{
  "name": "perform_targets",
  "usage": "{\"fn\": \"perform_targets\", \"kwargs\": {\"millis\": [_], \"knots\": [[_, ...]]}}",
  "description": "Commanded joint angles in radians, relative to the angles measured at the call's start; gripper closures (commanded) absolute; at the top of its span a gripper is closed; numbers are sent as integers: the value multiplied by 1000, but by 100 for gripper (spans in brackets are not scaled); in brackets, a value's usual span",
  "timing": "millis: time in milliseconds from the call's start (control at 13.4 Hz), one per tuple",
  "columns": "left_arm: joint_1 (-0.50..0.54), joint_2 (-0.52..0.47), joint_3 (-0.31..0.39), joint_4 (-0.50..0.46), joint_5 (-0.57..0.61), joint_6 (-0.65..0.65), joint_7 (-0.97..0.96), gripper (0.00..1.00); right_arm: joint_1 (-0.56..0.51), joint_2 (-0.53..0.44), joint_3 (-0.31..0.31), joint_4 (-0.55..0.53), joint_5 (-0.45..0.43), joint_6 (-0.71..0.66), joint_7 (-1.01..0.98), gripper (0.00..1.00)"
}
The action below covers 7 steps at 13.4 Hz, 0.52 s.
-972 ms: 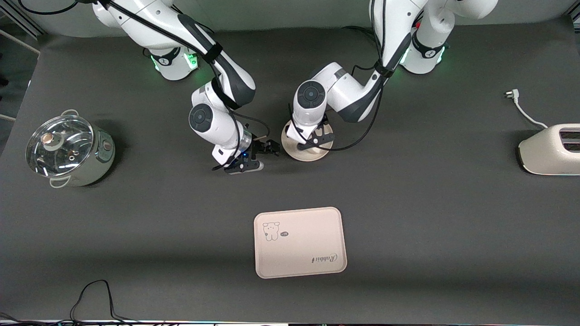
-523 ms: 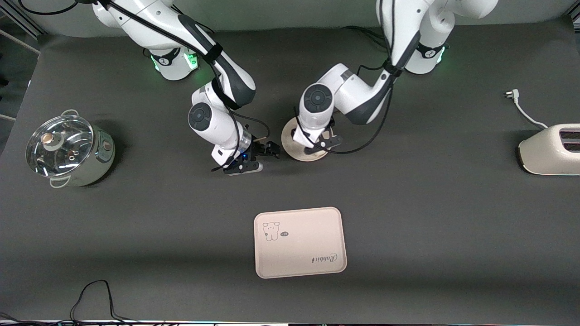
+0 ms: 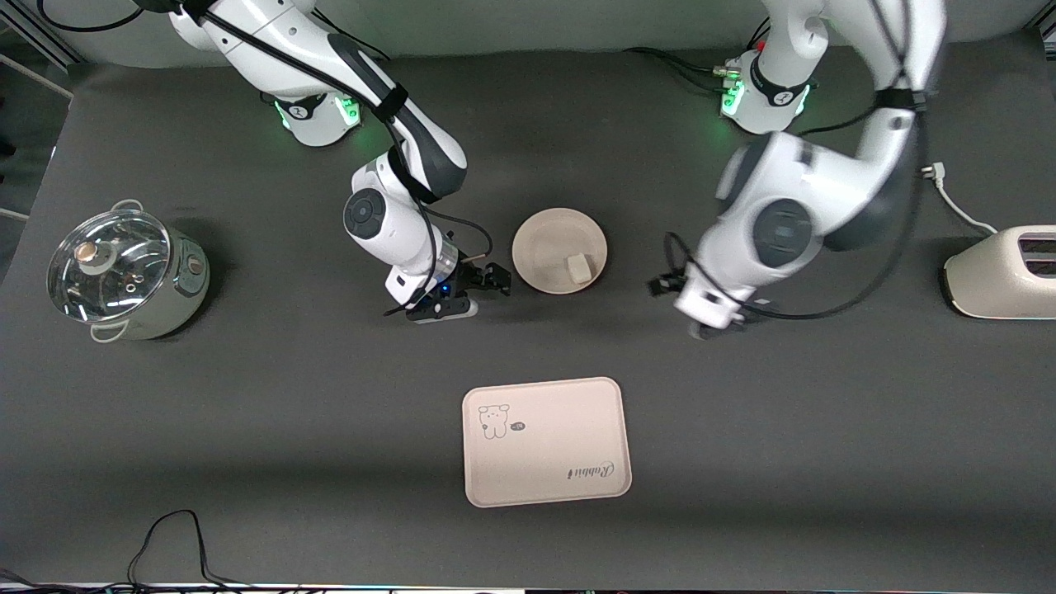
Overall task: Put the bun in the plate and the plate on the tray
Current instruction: 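Open the left gripper to release the bun onto the plate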
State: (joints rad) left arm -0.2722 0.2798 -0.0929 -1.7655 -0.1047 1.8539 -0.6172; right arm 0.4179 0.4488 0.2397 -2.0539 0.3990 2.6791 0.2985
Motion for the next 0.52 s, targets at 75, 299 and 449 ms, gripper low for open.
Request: {"fn": "perform_targets", "kwargs": {"millis": [75, 299, 449], "knots": [[4, -40, 172, 23, -10, -41, 253, 2, 86, 71, -2, 6, 24, 118, -10, 0], [2, -56, 301, 29, -1, -42, 433, 1, 170, 100, -3, -9, 27, 163, 14, 1], [4, -86, 337, 29, 5, -62, 493, 1, 188, 99, -3, -22, 27, 162, 11, 4]]}}
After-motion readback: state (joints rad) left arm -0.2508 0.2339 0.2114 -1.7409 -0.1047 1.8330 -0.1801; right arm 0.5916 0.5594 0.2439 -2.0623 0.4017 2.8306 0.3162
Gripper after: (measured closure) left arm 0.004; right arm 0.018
